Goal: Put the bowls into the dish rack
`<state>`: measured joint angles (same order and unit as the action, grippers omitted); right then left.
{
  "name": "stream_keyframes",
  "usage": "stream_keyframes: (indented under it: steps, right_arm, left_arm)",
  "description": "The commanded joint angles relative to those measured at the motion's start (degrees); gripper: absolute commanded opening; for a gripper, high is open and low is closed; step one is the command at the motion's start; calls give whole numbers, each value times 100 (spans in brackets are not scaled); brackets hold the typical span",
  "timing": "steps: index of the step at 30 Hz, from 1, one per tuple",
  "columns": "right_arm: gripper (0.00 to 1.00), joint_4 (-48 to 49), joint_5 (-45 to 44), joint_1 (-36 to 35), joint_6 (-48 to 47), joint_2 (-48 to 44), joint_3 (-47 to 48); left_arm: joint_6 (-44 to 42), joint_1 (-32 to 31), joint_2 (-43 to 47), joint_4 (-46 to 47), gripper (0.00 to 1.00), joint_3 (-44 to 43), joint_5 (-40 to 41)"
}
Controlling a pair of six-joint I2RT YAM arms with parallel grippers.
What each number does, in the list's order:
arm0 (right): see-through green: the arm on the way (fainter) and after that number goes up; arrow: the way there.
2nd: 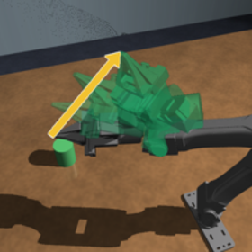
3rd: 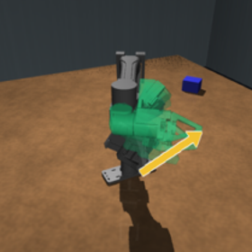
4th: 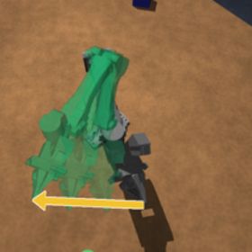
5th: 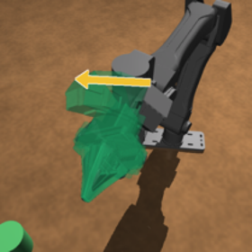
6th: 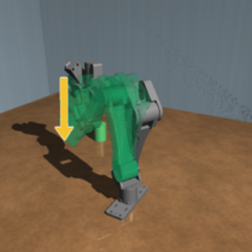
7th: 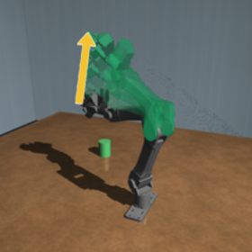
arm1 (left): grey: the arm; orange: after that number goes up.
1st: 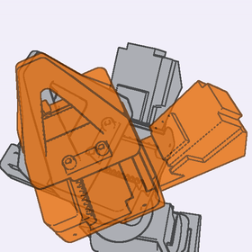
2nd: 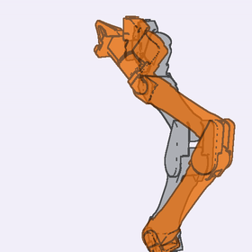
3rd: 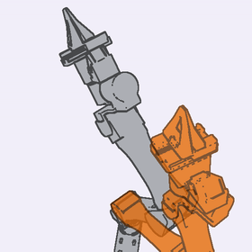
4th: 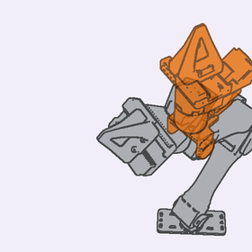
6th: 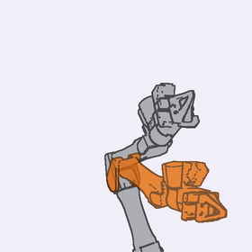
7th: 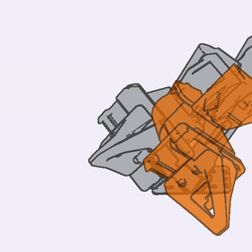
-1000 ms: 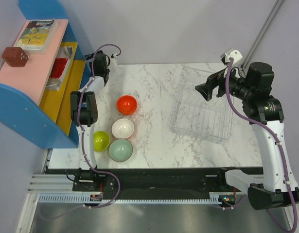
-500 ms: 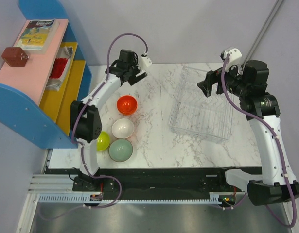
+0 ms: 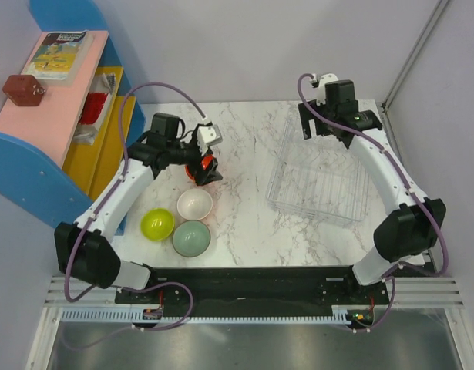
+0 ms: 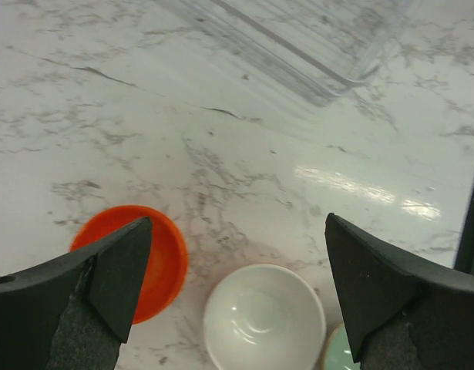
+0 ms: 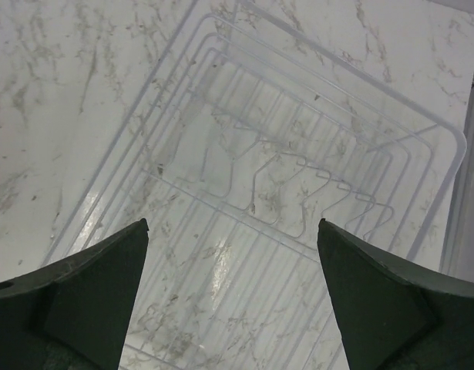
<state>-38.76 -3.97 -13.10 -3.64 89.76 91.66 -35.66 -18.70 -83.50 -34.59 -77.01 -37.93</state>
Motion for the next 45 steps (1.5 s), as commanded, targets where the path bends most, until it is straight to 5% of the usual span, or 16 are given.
stream_keyframes:
  steps: [1, 14, 33, 45]
  right_arm:
    - [98, -96, -1492, -402, 100, 726, 633]
    - [98, -316, -2170, -1062, 91, 2696, 1627]
    - [98, -465, 17, -2196, -1016, 1528, 160]
    - [98, -614, 607, -2811, -1437, 1325, -262]
  left_arm:
    - [6, 217, 870, -153, 100, 713, -1137]
    - [-196, 1386, 2732, -180, 100, 2040, -1761]
    - [-143, 1729, 2910, -250, 100, 2393, -1963]
    - [-134, 1861, 2901, -259, 100, 2419, -2113]
